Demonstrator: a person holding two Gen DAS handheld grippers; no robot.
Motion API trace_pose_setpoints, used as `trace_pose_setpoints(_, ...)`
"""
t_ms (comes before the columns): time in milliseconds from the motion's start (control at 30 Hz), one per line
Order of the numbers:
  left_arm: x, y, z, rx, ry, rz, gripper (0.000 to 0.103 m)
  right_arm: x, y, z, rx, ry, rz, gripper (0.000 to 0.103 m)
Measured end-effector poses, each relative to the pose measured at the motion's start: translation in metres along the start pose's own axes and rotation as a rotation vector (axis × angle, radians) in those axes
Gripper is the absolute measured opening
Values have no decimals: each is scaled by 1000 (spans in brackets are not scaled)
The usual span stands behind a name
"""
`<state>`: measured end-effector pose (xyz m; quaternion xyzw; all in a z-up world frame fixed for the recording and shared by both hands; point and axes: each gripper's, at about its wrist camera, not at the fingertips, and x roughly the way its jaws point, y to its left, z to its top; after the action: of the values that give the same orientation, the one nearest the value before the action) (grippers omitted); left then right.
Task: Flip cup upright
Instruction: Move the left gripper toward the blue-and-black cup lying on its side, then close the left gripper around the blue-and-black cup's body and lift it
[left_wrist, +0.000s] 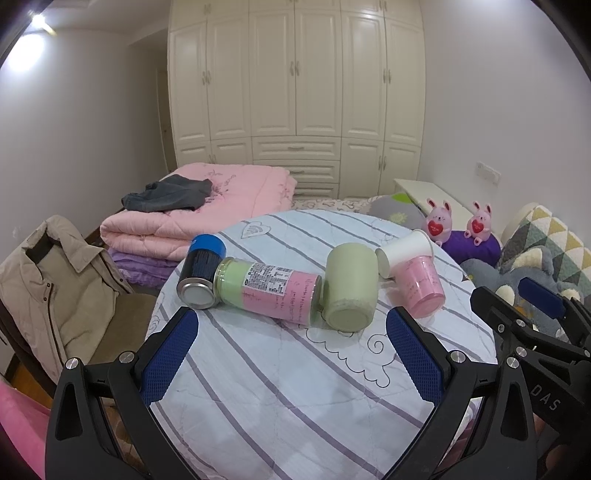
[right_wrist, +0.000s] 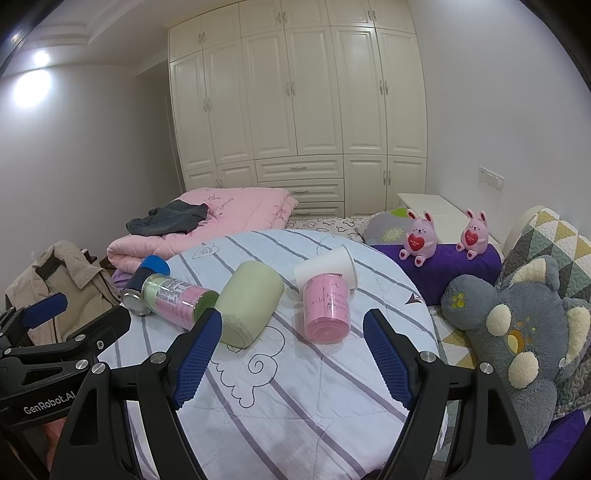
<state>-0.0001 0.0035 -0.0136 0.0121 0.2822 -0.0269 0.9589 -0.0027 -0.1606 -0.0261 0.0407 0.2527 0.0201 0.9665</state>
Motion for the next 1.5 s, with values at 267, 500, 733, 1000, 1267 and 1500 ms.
trace_pose_setpoints(267, 5, 15, -1, -14, 19, 10, 103, 6, 1, 1, -2, 27, 31, 80)
trace_pose_setpoints(500, 15, 36, 3, -39, 40, 24, 103, 20, 16, 9, -11, 56, 61, 80)
trace_pose_setpoints(733, 36, 58, 13, -47, 74, 42, 103, 42, 40, 16, -45, 102, 90, 80)
trace_pose_setpoints(1000, 74, 95, 29, -78, 125, 66, 103, 75, 69, 38, -52, 117, 117, 80)
trace_pose_setpoints(1267, 133, 122, 54, -134, 219, 47, 103, 124, 92, 56, -78, 166, 133, 80)
trace_pose_setpoints(1500, 188, 130, 64, -150, 334, 42, 103, 166, 102, 68, -88, 211, 119, 80)
